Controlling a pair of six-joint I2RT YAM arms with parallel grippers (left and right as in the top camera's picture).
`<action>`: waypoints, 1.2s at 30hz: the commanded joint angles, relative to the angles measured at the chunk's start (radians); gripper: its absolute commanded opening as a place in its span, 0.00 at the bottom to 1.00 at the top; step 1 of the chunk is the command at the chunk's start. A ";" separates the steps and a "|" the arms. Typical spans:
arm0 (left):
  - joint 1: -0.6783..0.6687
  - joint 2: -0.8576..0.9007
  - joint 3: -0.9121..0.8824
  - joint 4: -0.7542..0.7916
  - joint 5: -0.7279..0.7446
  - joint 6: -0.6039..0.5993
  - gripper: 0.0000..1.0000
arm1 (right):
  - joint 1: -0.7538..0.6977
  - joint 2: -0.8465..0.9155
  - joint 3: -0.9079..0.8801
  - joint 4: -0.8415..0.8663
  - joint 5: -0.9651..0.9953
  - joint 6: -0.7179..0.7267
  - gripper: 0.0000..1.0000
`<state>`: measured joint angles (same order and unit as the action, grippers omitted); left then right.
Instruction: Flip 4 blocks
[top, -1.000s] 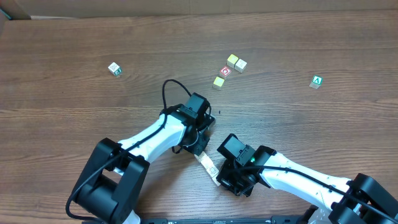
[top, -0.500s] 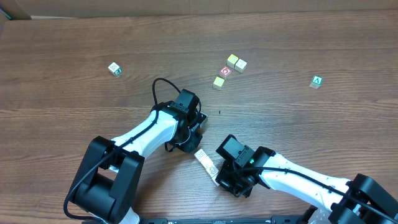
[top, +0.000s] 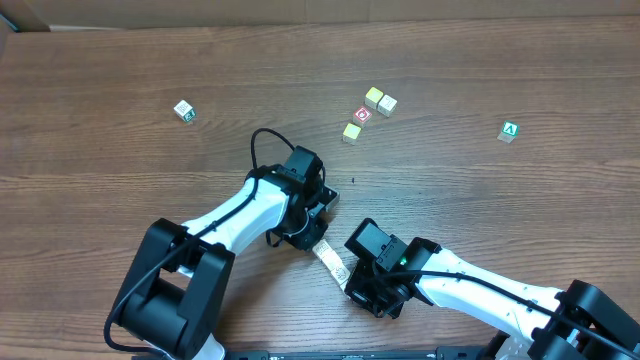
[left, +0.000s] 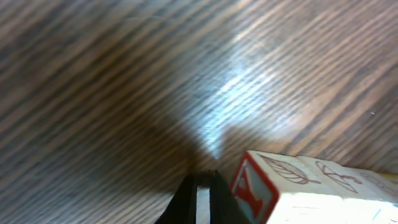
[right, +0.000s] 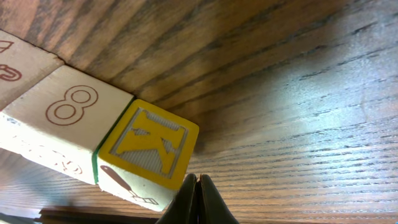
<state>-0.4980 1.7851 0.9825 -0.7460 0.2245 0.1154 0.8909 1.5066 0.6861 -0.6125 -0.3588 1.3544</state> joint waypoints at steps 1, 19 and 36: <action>-0.023 0.058 -0.047 -0.007 0.005 0.027 0.04 | 0.004 -0.001 0.000 0.006 0.015 0.011 0.04; -0.028 0.058 -0.047 -0.001 0.006 0.027 0.04 | 0.006 -0.001 0.000 0.023 0.105 -0.004 0.04; -0.052 0.058 -0.047 0.013 0.012 0.027 0.04 | 0.007 -0.001 0.000 0.042 0.142 -0.004 0.04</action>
<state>-0.5224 1.7851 0.9810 -0.7406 0.2153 0.1162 0.8917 1.5066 0.6804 -0.5968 -0.2600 1.3567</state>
